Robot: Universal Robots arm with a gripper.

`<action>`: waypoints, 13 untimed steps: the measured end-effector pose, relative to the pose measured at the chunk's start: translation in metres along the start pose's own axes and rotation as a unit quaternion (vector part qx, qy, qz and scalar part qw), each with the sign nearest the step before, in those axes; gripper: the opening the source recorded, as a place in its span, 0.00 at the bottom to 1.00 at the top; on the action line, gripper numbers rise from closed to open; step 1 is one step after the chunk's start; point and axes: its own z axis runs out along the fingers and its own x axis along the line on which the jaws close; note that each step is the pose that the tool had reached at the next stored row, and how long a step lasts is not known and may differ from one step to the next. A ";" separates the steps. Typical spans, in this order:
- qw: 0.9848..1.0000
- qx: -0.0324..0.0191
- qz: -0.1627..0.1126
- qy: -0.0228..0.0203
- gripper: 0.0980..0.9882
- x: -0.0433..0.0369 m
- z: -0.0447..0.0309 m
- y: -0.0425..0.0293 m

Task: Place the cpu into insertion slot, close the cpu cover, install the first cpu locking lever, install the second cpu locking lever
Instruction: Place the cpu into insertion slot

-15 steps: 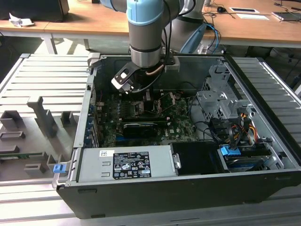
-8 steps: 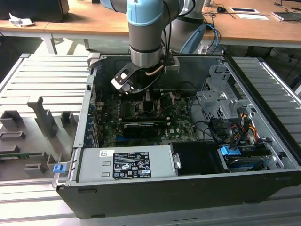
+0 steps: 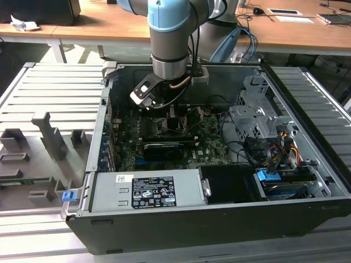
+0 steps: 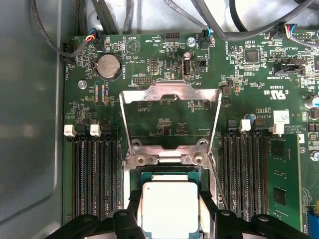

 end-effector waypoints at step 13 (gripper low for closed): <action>1.000 0.000 0.000 0.000 0.49 0.0004 0.0014 0.0009</action>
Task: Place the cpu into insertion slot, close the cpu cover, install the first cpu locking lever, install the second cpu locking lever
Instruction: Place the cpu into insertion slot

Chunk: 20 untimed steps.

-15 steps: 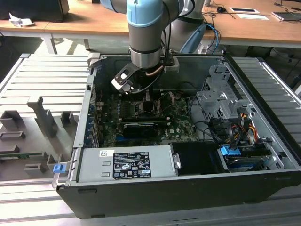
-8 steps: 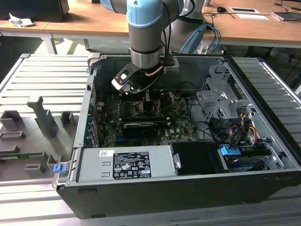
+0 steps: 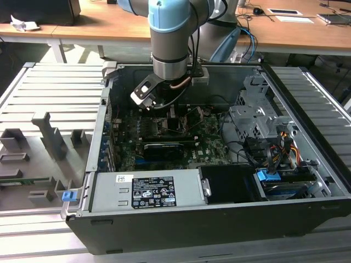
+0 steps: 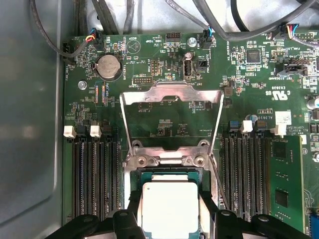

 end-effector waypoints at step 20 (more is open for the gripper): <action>1.000 0.000 0.000 0.000 0.58 0.0002 -0.0076 0.0006</action>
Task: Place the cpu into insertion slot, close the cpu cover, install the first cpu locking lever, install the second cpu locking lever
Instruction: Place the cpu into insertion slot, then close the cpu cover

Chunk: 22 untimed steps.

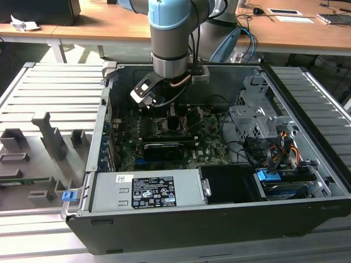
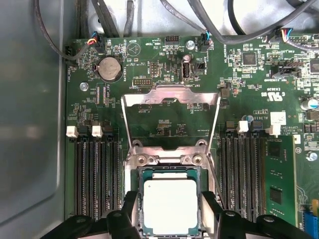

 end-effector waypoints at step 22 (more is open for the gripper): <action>1.000 0.006 0.001 0.000 0.01 -0.0014 -0.0139 0.0062</action>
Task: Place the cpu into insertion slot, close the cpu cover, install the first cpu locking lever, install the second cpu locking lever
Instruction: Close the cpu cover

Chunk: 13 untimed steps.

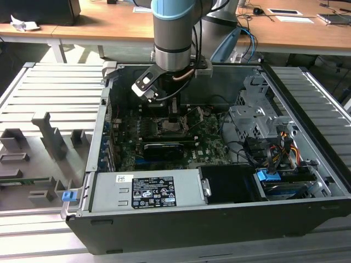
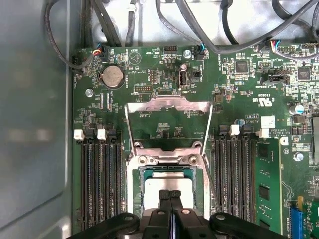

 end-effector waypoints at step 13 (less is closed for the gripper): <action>1.000 0.003 0.000 0.003 0.01 -0.0020 -0.0033 0.0071</action>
